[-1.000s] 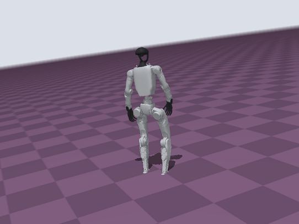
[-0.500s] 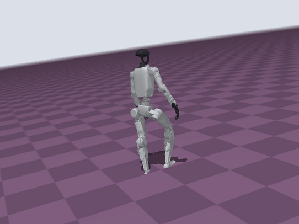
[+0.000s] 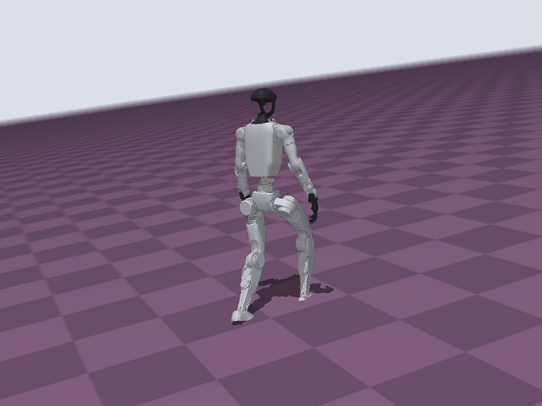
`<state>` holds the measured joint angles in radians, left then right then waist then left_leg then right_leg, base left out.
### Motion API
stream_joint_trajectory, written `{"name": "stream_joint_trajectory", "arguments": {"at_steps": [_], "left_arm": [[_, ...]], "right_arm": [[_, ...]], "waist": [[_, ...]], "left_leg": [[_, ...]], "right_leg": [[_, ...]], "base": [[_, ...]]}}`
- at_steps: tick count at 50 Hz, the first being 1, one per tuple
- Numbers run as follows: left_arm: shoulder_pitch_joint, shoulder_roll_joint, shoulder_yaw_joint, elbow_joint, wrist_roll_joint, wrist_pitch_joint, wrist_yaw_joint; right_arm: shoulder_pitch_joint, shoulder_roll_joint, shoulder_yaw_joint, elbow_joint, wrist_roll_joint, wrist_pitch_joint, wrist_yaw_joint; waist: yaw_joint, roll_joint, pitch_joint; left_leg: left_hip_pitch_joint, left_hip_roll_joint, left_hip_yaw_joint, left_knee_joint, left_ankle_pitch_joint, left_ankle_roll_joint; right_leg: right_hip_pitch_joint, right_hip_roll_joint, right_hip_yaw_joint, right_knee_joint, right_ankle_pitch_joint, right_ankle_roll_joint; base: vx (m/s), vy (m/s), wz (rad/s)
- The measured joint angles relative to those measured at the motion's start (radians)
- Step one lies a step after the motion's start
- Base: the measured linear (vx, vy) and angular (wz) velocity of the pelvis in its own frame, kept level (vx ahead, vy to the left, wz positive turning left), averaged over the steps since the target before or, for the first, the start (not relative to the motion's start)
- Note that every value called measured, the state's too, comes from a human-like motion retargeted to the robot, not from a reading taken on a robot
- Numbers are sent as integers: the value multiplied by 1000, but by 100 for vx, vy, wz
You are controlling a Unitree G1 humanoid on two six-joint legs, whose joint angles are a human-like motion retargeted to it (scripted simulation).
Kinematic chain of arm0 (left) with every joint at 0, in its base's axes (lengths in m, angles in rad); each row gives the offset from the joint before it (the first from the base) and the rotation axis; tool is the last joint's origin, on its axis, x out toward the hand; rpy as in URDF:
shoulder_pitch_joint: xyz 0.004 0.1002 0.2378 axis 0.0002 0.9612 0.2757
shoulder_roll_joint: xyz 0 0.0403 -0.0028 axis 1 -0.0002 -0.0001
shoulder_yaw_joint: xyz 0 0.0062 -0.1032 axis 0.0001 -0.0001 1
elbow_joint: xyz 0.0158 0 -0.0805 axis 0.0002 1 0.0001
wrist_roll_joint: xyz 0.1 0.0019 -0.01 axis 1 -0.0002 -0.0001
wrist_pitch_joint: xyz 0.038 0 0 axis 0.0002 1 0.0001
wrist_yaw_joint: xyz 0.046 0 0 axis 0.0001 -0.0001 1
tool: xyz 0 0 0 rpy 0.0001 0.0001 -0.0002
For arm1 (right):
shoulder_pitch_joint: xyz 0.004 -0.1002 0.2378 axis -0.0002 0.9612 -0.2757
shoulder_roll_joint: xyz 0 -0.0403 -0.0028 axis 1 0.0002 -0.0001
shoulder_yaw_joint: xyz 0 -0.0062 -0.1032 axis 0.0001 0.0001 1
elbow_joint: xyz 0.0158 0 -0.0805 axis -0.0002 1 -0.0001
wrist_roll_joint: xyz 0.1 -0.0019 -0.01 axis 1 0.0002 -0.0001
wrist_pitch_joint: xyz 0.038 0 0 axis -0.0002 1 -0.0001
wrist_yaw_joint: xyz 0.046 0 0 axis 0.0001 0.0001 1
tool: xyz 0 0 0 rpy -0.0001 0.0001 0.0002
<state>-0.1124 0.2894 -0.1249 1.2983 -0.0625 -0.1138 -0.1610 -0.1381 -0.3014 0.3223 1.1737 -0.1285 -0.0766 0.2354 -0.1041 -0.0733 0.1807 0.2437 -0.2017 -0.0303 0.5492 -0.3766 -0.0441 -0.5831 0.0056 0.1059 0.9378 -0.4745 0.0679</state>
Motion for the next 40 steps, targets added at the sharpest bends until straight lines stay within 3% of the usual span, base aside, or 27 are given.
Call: {"name": "stream_joint_trajectory", "arguments": {"at_steps": [2, 5, 8, 10, 13, 17, 25, 27, 32, 36, 40], "left_arm": [[25, 5, 12, -5, -4, 0, -11], [46, 17, 27, -43, -8, 4, -29], [47, 37, 27, -90, -3, 2, -31], [54, 42, 28, -116, 3, -5, -22], [35, 64, 43, -156, 14, -7, -5], [44, 63, 66, -172, 23, -14, 26], [78, 25, 96, -126, 39, -3, 42], [80, 21, 110, -102, 39, 4, 36], [123, 5, 142, -49, 20, 24, 28], [149, 11, 175, -5, -14, 37, 11], [162, 27, 191, 24, -50, 43, -6]], "right_arm": [[-6, -5, 7, -9, -1, -6, 5], [-33, -28, 13, -21, 5, -12, 10], [-73, -52, 15, -27, 14, -11, -3], [-91, -63, 23, -34, 19, -12, -19], [-156, -81, 19, -49, 39, -9, -36], [-205, -86, 22, -93, 49, -16, -60], [-261, -66, 56, -167, 7, -32, -61], [-281, -53, 65, -181, -9, -30, -44], [-271, 3, 94, -200, -24, -31, -4], [-235, 56, 109, -184, -35, -24, 38], [-177, 97, 120, -138, -34, -13, 78]], "waist": [[12, 60, -3], [57, 190, -54], [110, 209, -74], [149, 215, -82], [199, 180, -82], [243, 136, -76], [269, 58, -77], [273, 22, -85], [299, -37, -94], [328, -114, -89], [333, -221, -96]], "left_leg": [[-131, 78, 17, 301, 38, -55], [-372, 269, 42, 677, 138, -117], [-525, 377, 91, 862, 108, -60], [-613, 429, 120, 938, 17, -11], [-743, 421, 161, 894, -85, 37], [-847, 370, 216, 687, -132, 47], [-928, 224, 288, 169, -32, -5], [-871, 167, 312, -23, 25, -2], [-878, 144, 336, 41, 49, 29], [-838, 103, 352, 120, 71, 72], [-783, 2, 366, 108, 76, 127]], "right_leg": [[28, 56, -46, -7, -7, -31], [43, 179, -129, -111, 24, -77], [90, 209, -145, -161, 3, -87], [114, 222, -153, -149, -31, -92], [202, 197, -136, -235, -53, -89], [295, 158, -114, -271, -113, -85], [439, 76, -113, -286, -228, -64], [477, 41, -107, -312, -249, -49], [515, 4, -88, -196, -315, -26], [556, -80, -112, -71, -289, 25], [510, -245, -161, 167, -79, 110]], "base": [[31, -8, 22], [34, -6, 0], [43, -6, 4], [45, -5, 4], [49, -4, 13], [51, -2, 7], [50, 2, 9], [53, 3, -3], [53, 0, -23], [54, -2, -27], [50, 2, -1]]}}
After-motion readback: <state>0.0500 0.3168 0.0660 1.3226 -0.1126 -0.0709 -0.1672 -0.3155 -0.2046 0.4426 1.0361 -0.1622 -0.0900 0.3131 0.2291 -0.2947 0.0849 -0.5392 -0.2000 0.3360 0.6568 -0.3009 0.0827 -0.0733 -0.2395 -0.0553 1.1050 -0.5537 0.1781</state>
